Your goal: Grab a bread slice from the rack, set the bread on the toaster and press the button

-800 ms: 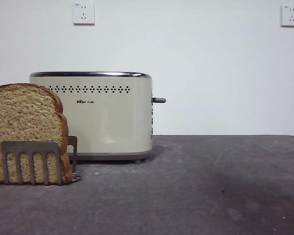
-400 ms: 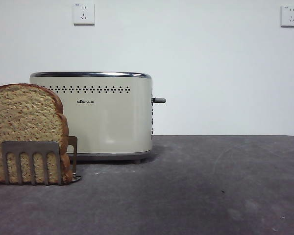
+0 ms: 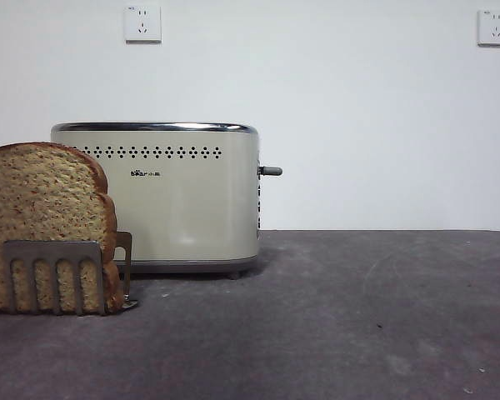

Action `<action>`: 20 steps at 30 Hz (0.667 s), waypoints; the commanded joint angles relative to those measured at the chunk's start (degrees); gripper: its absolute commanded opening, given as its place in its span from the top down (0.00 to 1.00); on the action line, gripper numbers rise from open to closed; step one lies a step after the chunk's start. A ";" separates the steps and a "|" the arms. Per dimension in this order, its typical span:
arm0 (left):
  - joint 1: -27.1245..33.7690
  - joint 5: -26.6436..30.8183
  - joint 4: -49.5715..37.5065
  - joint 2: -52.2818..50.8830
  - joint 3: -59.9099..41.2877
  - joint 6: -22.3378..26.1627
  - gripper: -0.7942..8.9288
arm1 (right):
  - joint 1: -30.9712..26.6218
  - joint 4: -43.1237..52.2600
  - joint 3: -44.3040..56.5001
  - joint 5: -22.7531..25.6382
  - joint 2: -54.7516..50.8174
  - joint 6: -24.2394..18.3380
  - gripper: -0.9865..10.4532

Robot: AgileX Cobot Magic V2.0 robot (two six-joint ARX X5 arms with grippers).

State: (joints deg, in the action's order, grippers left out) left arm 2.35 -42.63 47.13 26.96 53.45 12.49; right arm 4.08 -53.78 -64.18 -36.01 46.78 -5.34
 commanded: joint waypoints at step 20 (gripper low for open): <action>-8.37 9.29 1.92 2.47 2.25 10.54 0.34 | 1.38 -0.72 -0.98 0.11 0.09 -4.17 0.92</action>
State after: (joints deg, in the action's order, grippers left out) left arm -5.26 -33.78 49.58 28.82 55.29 20.91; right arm 5.32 -54.57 -65.19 -35.86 46.89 -9.02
